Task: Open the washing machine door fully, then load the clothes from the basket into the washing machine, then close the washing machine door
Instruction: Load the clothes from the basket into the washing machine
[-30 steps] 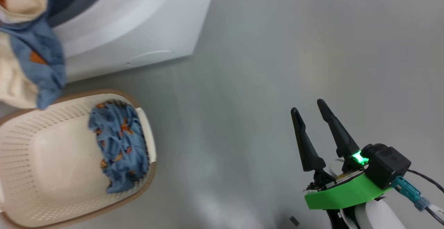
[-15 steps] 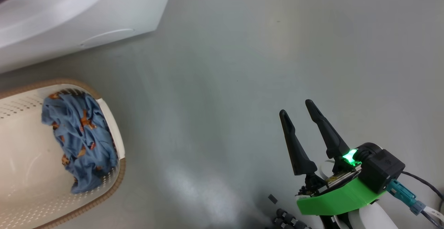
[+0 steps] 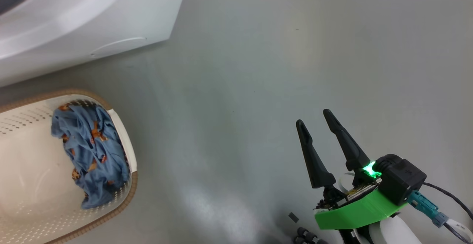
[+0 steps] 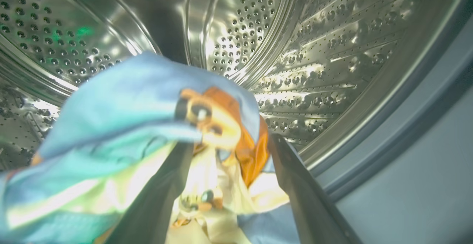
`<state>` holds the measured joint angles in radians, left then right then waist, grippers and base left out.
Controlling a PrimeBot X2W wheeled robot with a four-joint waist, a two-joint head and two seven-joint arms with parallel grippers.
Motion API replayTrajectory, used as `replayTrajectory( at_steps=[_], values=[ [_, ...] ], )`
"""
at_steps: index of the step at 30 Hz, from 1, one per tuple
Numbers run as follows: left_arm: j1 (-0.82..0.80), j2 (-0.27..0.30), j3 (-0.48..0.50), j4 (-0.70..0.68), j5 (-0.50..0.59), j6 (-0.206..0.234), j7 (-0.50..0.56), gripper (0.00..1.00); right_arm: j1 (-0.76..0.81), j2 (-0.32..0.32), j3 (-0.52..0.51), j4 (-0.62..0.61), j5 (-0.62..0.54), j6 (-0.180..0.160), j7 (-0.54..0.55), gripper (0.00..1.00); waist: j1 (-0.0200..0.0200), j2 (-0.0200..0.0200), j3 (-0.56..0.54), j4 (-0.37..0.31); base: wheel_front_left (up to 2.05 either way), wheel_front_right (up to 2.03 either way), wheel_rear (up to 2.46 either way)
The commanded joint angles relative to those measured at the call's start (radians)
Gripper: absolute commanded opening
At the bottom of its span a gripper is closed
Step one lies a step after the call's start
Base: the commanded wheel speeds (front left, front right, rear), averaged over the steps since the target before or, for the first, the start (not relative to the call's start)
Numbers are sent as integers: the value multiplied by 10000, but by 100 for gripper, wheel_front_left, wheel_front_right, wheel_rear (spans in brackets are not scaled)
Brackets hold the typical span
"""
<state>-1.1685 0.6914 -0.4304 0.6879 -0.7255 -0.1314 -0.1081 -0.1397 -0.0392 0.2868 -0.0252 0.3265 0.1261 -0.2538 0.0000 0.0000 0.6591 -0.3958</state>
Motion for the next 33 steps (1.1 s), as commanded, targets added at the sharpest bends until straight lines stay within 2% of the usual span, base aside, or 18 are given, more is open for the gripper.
replayTrajectory(
  at_steps=[1,5,14,22,26,33],
  values=[
    [-174,539,21,-5,-263,9,196,100,-96,-110,161,-146,113,46,-80,100,0,0,-145,88,0,0,0],
    [-84,483,-600,258,-719,9,489,100,-179,-110,125,-26,87,46,-80,100,0,0,-401,236,0,0,0],
    [515,364,-1382,495,-1396,8,-997,100,-454,-110,1,280,55,46,-80,100,0,0,-1119,688,0,0,0],
    [1067,99,-1708,423,-1669,8,-1470,100,-666,-110,-125,526,-35,46,-80,100,0,0,-1777,1172,0,0,0],
    [1484,-71,-1572,200,-1631,8,-1528,100,-725,-110,-181,751,-62,46,-80,100,0,0,-2215,1416,0,0,0],
    [2984,-501,-208,-629,-923,8,-1534,100,-693,-110,-368,1132,-24,46,-80,100,0,0,-2978,1780,0,0,0]
  ],
)
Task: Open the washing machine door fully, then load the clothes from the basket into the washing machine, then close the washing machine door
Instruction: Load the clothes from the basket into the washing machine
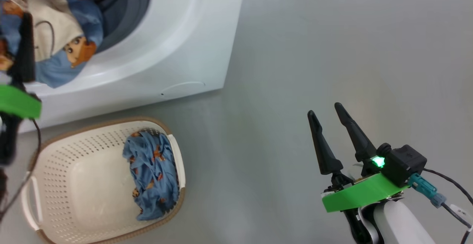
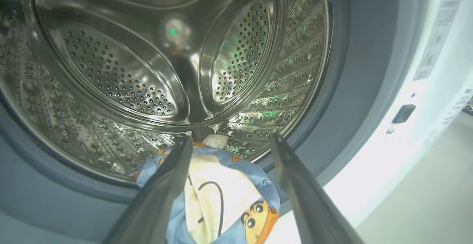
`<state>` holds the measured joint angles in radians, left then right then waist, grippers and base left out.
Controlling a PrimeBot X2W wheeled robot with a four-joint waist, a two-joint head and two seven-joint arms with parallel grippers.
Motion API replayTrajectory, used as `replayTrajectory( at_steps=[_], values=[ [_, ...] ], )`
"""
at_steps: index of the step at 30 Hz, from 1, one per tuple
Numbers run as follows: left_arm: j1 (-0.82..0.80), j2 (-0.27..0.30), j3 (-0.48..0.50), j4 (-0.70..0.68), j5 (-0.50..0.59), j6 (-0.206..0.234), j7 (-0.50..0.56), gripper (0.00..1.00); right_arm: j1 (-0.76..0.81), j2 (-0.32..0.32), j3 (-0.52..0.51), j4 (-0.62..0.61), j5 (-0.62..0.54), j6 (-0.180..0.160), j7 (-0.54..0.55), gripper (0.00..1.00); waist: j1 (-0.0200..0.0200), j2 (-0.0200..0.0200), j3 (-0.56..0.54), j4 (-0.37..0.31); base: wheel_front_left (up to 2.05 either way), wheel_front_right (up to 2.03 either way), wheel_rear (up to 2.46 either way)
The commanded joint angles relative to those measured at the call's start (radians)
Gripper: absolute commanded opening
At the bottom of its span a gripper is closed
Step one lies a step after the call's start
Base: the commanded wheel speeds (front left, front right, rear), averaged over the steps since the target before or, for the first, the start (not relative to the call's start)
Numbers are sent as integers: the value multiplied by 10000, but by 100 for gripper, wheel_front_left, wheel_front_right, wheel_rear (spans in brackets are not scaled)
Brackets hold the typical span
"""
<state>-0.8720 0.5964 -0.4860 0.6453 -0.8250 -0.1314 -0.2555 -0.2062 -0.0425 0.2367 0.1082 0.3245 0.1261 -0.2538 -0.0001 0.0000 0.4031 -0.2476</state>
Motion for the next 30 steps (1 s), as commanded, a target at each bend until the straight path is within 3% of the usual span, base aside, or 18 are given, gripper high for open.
replayTrajectory(
  at_steps=[1,15,30],
  values=[
    [311,366,560,-326,200,8,-60,100,-8,-78,96,-153,4,46,-80,100,1,0,-542,340,0,0,0],
    [3870,-613,2744,-2071,1651,8,-62,100,209,-78,-471,301,-261,46,-80,100,1,0,-1775,961,0,0,0],
    [6173,-1774,4403,-3140,2749,91,-62,100,415,-78,-688,587,-490,46,-80,100,1,0,-2625,1287,0,0,0]
  ],
)
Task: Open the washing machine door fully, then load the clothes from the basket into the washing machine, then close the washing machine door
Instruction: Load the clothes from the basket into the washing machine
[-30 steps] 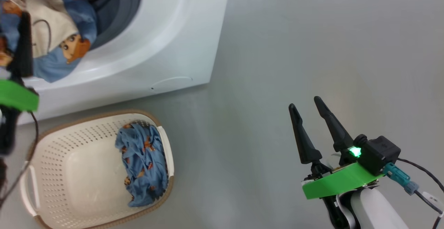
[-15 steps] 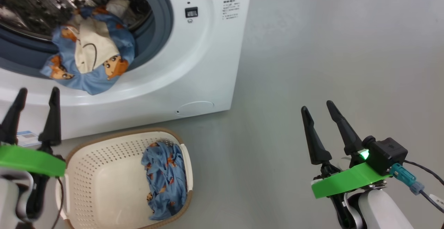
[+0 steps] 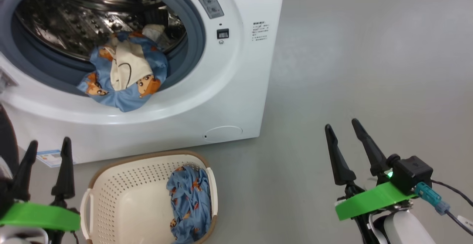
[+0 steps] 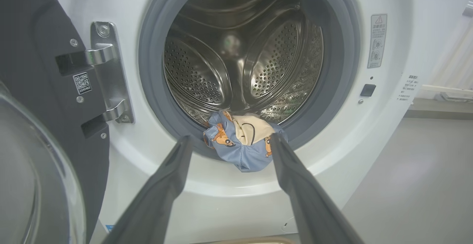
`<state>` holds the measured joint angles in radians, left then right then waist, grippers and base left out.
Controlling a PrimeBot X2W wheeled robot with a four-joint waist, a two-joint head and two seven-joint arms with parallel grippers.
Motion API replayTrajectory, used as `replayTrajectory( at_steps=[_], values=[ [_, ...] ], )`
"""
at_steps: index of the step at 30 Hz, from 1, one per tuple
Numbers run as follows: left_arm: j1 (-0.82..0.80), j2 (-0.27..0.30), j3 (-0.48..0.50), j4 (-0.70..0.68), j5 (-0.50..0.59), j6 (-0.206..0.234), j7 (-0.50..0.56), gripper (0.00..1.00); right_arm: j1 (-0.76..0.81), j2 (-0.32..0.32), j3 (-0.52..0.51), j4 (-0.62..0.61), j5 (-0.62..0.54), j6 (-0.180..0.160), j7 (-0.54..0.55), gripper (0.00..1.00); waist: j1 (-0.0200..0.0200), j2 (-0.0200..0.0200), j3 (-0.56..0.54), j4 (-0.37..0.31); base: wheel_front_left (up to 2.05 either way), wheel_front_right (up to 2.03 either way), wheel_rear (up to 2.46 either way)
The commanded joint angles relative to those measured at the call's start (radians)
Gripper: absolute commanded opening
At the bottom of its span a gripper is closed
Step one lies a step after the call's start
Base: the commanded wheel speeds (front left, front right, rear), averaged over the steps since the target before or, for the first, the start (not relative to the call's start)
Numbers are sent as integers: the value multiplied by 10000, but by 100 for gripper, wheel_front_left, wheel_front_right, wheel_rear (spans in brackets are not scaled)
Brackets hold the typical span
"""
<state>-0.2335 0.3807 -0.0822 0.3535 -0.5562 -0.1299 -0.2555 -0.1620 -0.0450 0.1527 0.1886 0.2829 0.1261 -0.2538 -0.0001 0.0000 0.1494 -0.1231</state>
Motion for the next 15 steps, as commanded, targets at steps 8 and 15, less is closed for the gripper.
replayTrajectory(
  at_steps=[8,15],
  values=[
    [835,-178,988,-641,440,142,-62,100,265,-91,35,-193,-132,46,-80,100,1,0,-447,37,0,0,0],
    [1107,-434,1205,-827,638,127,-62,100,369,-191,9,-254,-75,46,-80,100,1,0,-532,33,0,0,0]
  ],
)
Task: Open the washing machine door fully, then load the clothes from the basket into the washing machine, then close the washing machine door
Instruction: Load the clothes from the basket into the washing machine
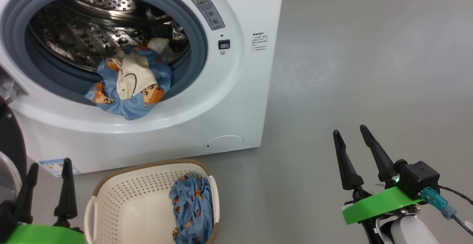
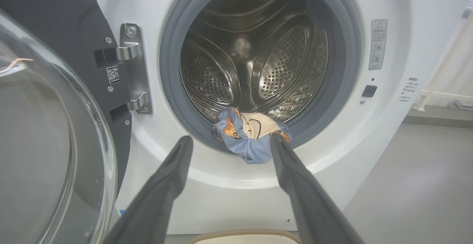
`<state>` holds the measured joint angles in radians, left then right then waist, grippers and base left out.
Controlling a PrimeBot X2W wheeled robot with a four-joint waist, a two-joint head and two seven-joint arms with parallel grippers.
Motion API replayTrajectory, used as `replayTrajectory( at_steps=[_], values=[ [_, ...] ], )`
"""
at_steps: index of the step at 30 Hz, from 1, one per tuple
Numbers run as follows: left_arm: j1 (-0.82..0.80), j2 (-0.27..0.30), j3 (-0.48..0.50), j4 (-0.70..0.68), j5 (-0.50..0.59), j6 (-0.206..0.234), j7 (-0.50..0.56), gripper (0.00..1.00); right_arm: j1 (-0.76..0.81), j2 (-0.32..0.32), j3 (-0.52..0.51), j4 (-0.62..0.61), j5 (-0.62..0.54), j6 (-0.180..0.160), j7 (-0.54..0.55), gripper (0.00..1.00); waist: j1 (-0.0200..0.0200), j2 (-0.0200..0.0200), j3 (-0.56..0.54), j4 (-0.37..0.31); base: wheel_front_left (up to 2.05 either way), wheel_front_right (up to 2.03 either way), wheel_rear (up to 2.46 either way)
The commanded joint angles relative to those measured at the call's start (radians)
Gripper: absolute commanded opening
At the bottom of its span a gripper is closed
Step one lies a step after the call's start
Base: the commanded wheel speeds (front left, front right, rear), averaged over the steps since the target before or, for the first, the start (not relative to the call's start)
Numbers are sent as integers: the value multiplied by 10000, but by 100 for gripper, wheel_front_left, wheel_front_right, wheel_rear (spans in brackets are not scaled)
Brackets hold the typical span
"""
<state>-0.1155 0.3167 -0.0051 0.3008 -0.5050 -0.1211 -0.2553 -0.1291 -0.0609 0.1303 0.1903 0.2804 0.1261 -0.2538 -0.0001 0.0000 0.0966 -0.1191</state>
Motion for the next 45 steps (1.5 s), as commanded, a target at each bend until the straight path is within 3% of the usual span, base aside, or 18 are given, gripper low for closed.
replayTrajectory(
  at_steps=[1,27,36,45],
  values=[
    [-60,180,452,-316,144,36,-64,100,42,-40,238,-273,-45,46,-80,100,1,0,-11,-15,0,0,0],
    [-253,-55,475,-176,162,-63,-64,100,7,44,145,-349,-56,46,-80,100,1,0,79,-21,0,0,0],
    [-584,222,118,63,68,-82,10,100,-48,76,197,-462,-117,46,-80,100,1,0,306,-172,0,0,0],
    [-2031,803,-856,692,-238,-92,547,100,-208,102,403,-777,-49,46,-80,100,1,0,1111,-450,0,0,0]
  ],
)
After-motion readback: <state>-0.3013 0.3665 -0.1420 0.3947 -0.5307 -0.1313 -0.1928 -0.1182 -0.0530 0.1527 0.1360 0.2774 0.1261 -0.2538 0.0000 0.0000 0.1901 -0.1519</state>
